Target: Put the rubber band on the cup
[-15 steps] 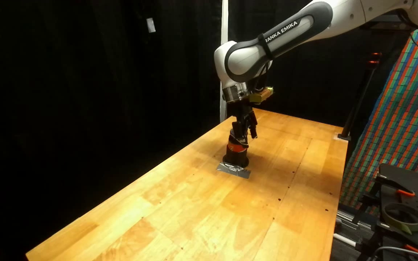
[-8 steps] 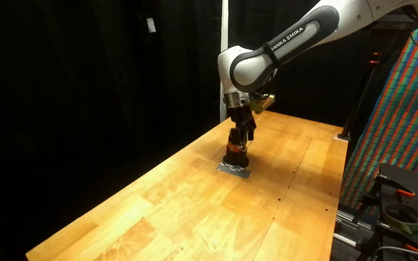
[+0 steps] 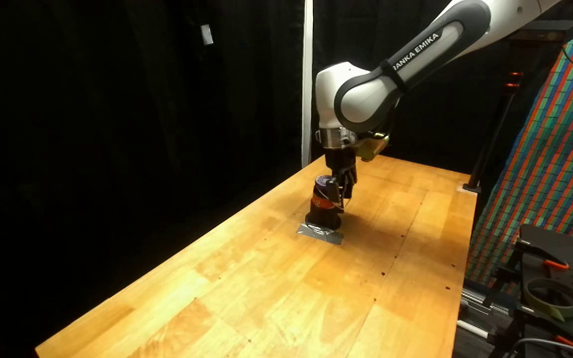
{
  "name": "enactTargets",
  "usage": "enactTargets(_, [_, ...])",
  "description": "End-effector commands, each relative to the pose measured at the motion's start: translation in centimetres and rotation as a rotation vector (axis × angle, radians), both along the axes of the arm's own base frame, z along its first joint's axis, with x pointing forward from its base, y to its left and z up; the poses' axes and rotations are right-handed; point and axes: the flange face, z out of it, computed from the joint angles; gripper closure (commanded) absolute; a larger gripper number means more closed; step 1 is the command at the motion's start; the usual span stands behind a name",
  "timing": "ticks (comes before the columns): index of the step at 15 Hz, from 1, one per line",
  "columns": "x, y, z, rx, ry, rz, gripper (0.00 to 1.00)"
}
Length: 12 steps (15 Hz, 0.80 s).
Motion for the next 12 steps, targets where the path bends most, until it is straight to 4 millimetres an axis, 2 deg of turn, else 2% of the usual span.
enactTargets(1, [-3.2, -0.6, 0.3, 0.029, -0.076, 0.003, 0.67])
enactTargets(4, [-4.7, -1.1, 0.5, 0.063, -0.177, -0.011, 0.9])
enactTargets(7, [-6.2, -1.9, 0.6, 0.104, -0.296, -0.041, 0.97])
enactTargets(9, [-7.2, -2.5, 0.6, 0.132, -0.37, -0.064, 0.92])
enactTargets(12, [-8.6, -3.2, 0.7, 0.169, -0.469, -0.098, 0.91])
